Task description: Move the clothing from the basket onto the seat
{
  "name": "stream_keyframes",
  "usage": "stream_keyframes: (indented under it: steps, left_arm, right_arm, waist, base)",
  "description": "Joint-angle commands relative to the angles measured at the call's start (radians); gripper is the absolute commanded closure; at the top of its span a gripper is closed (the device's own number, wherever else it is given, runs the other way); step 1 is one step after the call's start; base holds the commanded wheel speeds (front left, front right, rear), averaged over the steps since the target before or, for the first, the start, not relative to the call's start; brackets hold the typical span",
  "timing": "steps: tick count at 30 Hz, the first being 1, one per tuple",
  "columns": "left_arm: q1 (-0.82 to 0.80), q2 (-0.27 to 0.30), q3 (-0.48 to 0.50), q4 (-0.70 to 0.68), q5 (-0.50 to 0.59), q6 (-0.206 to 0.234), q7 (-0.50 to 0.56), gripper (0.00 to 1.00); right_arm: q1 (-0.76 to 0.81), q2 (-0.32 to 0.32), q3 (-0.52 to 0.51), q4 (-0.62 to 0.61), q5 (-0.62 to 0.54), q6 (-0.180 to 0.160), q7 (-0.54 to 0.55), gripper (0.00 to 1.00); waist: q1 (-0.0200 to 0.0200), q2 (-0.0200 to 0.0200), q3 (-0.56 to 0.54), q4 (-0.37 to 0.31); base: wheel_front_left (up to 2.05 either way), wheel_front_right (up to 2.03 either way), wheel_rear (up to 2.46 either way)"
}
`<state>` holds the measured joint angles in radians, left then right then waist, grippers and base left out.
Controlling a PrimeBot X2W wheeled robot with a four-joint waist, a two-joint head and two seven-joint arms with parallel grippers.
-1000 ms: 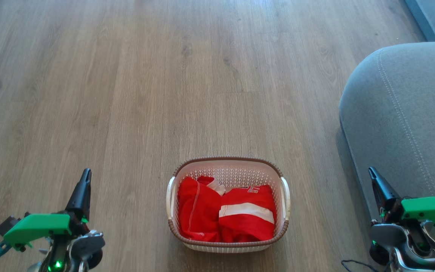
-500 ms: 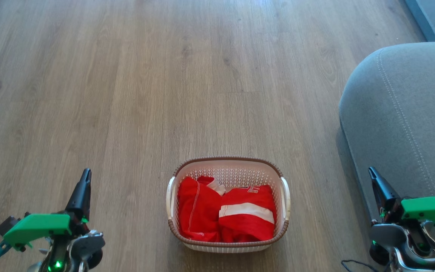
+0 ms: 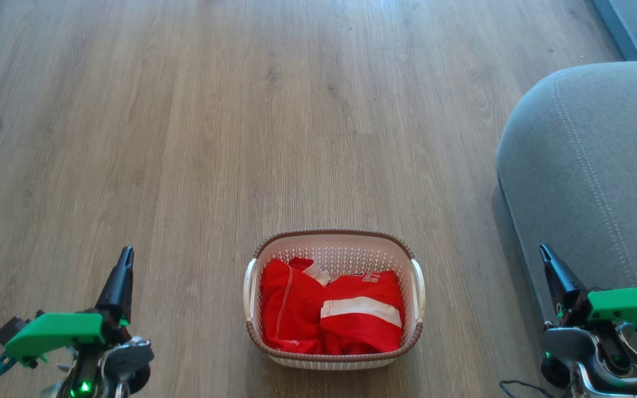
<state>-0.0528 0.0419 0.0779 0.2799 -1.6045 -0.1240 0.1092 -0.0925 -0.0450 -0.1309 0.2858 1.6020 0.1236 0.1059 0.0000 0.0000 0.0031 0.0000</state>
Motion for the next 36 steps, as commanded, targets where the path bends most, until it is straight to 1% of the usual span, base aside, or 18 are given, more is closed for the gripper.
stream_keyframes:
  steps: [1, 36]
  left_arm:
    - [-0.055, 0.008, 0.035, -0.035, -0.005, -0.007, 0.004, 1.0]
    - [-0.055, 0.008, 0.035, -0.035, -0.005, -0.007, 0.004, 1.0]
  right_arm:
    - [-0.015, -0.005, 0.018, -0.041, 0.007, 0.007, 0.007, 1.0]
    - [-0.015, -0.005, 0.018, -0.041, 0.007, 0.007, 0.007, 1.0]
  waist:
    - [0.0, 0.0, 0.0, 0.0]
    - [0.0, 0.0, 0.0, 0.0]
  base:
    - [0.0, 0.0, 0.0]
    - [0.0, 0.0, 0.0]
